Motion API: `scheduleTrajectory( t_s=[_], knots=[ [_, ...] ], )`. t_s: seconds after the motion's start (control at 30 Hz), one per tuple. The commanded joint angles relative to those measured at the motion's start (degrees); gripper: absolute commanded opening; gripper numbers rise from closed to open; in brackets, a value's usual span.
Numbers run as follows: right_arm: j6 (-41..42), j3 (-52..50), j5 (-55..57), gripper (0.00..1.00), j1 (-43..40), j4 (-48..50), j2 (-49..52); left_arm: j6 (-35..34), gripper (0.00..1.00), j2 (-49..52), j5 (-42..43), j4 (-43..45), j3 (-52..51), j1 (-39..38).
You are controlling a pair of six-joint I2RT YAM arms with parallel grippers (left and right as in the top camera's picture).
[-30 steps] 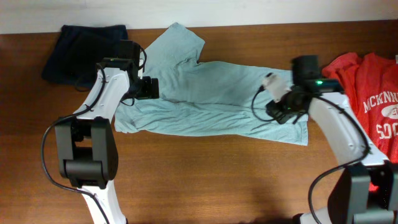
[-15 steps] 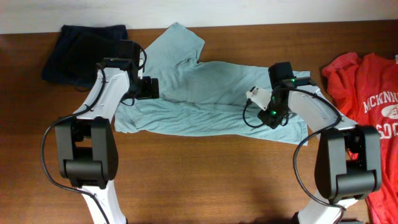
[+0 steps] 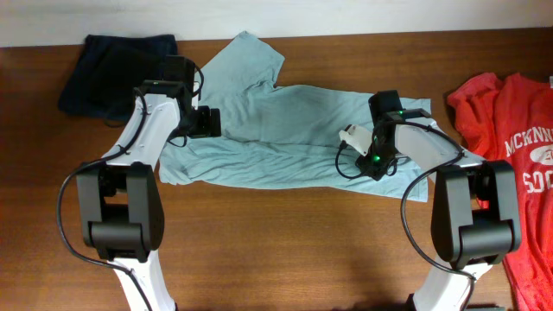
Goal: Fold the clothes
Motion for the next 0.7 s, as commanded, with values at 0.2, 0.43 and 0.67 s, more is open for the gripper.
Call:
scheduleTrajectory(
  t_s=[0.2, 0.43, 0.67],
  knots=[
    [0.9, 1.8, 0.1, 0.29, 0.3, -0.1, 0.4, 0.3, 0.99, -1.4, 0.4, 0.1, 0.8, 0.4],
    [0.9, 2.2, 0.4, 0.15, 0.2, 0.0, 0.4, 0.3, 0.99, -1.4, 0.4, 0.1, 0.8, 0.4],
    [0.9, 4.3, 3.3, 0.05, 0.2, -0.3, 0.2, 0.3, 0.99, -1.4, 0.4, 0.1, 0.8, 0.4]
  ],
)
